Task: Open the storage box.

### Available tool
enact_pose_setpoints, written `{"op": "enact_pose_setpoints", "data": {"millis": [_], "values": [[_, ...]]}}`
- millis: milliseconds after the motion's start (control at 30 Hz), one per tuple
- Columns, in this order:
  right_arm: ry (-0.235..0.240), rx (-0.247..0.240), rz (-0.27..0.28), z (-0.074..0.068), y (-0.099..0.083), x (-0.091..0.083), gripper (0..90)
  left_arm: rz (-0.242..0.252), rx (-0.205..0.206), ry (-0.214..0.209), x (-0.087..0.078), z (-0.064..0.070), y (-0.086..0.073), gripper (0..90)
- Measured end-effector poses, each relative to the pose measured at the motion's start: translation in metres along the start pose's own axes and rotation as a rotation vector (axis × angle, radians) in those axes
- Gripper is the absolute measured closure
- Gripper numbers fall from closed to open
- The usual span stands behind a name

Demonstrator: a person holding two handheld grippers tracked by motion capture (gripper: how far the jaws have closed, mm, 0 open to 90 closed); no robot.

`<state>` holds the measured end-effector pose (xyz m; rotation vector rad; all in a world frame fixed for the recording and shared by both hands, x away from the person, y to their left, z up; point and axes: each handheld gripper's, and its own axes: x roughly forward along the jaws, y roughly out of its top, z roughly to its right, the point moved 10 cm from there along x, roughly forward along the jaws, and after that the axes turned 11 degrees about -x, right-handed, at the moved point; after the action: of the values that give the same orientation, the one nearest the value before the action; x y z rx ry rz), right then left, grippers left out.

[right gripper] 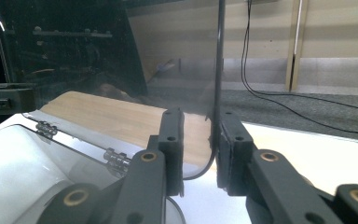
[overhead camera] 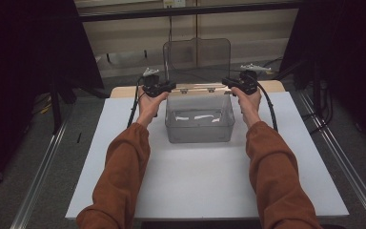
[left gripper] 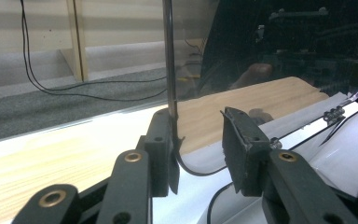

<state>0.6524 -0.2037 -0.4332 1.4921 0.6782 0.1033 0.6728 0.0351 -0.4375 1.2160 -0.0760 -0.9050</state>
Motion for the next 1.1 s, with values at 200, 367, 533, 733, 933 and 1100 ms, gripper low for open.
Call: {"op": "enact_pose_setpoints", "data": {"millis": [200, 367, 533, 733, 933, 1100], "values": [[-0.008, 0.022, -0.024, 0.0008, 0.0001, 0.0021, 73.3, 0.002, -0.045, -0.006, 0.0020, -0.0008, -0.0003, 63.1], [-0.002, 0.047, -0.047, 0.0017, 0.0001, 0.0034, 73.3, -0.006, -0.025, -0.001, 0.0028, -0.0010, 0.0000, 62.2], [-0.004, 0.066, -0.043, 0.0021, 0.0001, 0.0041, 73.3, -0.013, -0.035, 0.002, 0.0036, -0.0008, 0.0000, 61.3], [-0.002, 0.089, -0.055, 0.0025, -0.0011, 0.0054, 72.1, -0.033, -0.062, 0.014, 0.0067, -0.0007, -0.0007, 58.0], [0.006, 0.105, -0.071, 0.0035, -0.0020, 0.0073, 71.6, -0.052, -0.049, 0.014, 0.0082, -0.0008, -0.0018, 55.5], [0.011, 0.121, -0.071, 0.0043, -0.0031, 0.0087, 71.1, -0.063, -0.051, 0.019, 0.0096, -0.0006, -0.0030, 52.9]]}}
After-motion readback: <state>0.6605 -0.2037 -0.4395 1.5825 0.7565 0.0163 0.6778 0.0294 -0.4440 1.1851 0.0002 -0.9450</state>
